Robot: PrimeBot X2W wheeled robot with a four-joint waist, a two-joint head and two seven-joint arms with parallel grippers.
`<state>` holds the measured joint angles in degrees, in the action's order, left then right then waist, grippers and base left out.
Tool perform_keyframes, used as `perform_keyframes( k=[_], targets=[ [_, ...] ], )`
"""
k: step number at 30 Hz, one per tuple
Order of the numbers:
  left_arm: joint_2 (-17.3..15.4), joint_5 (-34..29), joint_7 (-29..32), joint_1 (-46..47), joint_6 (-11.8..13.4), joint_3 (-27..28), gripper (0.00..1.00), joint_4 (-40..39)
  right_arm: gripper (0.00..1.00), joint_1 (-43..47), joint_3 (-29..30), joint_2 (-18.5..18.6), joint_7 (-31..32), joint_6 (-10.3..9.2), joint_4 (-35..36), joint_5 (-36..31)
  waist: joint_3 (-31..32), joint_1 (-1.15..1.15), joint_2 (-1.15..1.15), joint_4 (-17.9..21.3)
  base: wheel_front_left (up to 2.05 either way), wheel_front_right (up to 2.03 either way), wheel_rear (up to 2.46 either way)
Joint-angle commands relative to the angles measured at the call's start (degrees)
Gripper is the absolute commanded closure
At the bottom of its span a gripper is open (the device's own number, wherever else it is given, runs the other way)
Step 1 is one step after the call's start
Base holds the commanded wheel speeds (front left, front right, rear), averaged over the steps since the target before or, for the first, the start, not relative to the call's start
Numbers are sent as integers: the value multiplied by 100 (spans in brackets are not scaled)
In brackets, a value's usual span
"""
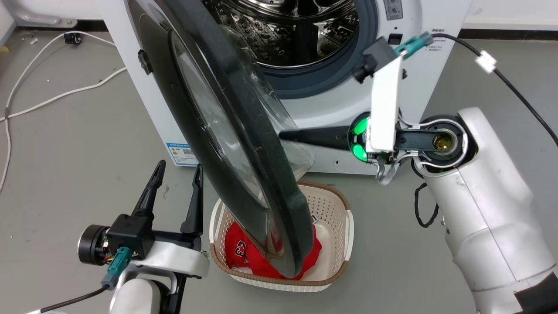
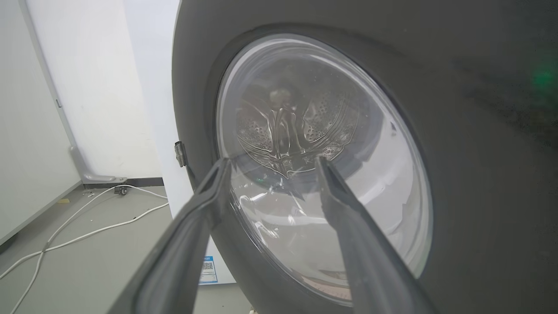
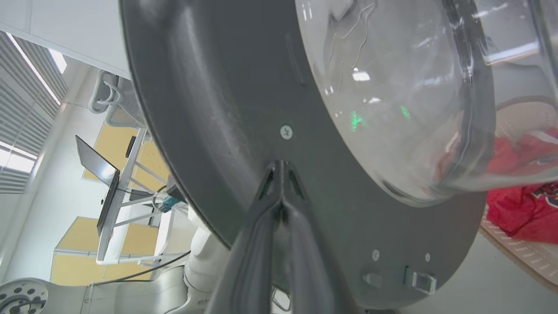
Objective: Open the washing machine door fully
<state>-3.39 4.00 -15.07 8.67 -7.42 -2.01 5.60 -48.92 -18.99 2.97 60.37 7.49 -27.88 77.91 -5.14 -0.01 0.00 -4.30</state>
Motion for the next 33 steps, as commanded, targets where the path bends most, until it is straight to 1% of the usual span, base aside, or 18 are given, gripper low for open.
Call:
perform_keyframes(
  k=[1,4,9,10,11,12,13,19,25,29,31,33],
  targets=[
    [8,-24,-15,-59,-12,10,0,8,100,138,72,-15,-227,0,60,-18,22,1,0,12,0,0,0],
    [13,-17,-15,-100,-12,31,0,16,100,338,297,-14,-1118,0,201,-116,74,1,0,37,0,0,0],
    [24,-33,-15,-198,0,101,0,3,100,889,877,-13,-2815,0,409,-236,178,1,0,112,0,0,0],
    [25,-39,-15,-234,1,111,0,2,94,1038,970,-13,-3101,0,450,-249,197,1,0,131,0,0,0],
    [26,-44,-15,-269,1,122,0,9,65,1203,1058,-13,-3397,1,524,-302,231,1,0,145,0,0,0],
    [26,-54,-15,-308,1,130,0,21,23,1386,1139,-13,-3657,1,597,-342,278,1,0,158,0,0,0],
    [26,-62,-15,-338,2,143,0,22,0,1577,1215,-14,-3895,0,673,-328,301,1,0,171,0,0,0],
    [31,-85,-15,-517,4,197,0,38,0,2759,1503,-13,-5096,1,1166,-189,445,1,0,215,0,0,0],
    [36,-72,-15,-589,3,218,0,61,0,3870,1591,-10,-6178,0,1567,-34,510,1,0,211,0,0,0],
    [38,-76,-15,-622,3,219,0,70,0,4365,1654,-9,-7012,0,1711,-596,528,1,0,214,0,0,0],
    [39,-83,-15,-627,2,218,0,67,0,4522,1770,9,-7332,0,1748,-1189,531,1,0,217,0,0,0],
    [40,-91,-15,-630,1,227,0,61,0,4627,1963,4,-7478,0,1824,-1794,525,1,0,229,0,0,0]
  ],
)
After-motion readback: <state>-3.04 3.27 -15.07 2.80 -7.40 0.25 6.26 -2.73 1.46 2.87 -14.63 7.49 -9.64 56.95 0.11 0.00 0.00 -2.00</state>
